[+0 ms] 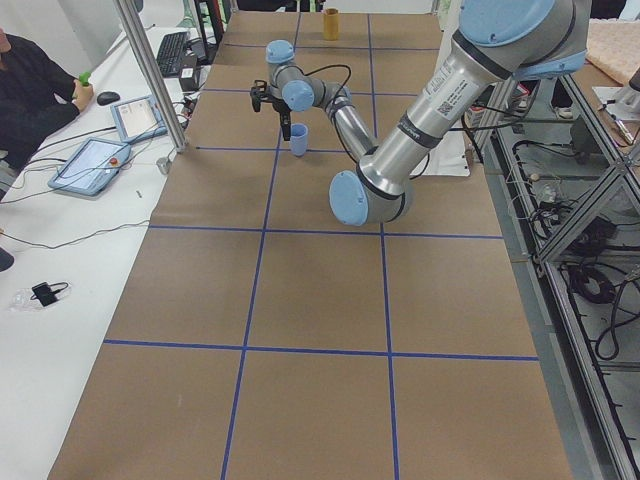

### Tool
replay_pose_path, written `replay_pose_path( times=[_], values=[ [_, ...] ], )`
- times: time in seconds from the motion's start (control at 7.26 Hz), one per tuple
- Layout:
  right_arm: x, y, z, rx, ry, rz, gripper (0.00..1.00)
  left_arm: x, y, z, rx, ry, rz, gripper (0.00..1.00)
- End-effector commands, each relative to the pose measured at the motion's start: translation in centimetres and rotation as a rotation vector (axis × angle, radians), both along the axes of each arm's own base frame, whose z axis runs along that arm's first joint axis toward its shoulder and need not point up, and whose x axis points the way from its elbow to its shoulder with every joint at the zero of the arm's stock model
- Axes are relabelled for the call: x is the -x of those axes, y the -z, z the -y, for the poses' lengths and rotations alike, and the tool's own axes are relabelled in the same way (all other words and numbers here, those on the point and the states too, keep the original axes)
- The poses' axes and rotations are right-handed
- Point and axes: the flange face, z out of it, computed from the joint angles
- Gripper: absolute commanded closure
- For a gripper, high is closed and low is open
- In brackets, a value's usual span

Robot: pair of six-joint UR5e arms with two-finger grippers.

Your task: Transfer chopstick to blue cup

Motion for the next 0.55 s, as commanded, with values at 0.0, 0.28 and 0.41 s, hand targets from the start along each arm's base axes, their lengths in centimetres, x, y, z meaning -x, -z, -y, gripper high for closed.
replay_pose_path(
  times=[0.0, 0.28, 0.41],
  values=[
    [0.1, -0.1, -0.2, -0.010, 0.013, 0.000, 0.52, 0.0, -0.3, 0.0, 0.002, -0.001, 0.001, 0.02],
    [0.2, -0.5, -1.1, -0.005, 0.018, 0.002, 0.52, 0.5, 0.8, -0.8, -0.014, -0.002, -0.023, 0.02],
    [0.1, -0.6, -1.8, -0.006, 0.021, 0.000, 0.52, 0.3, 0.5, -1.0, -0.010, -0.005, -0.019, 0.02]
  ],
)
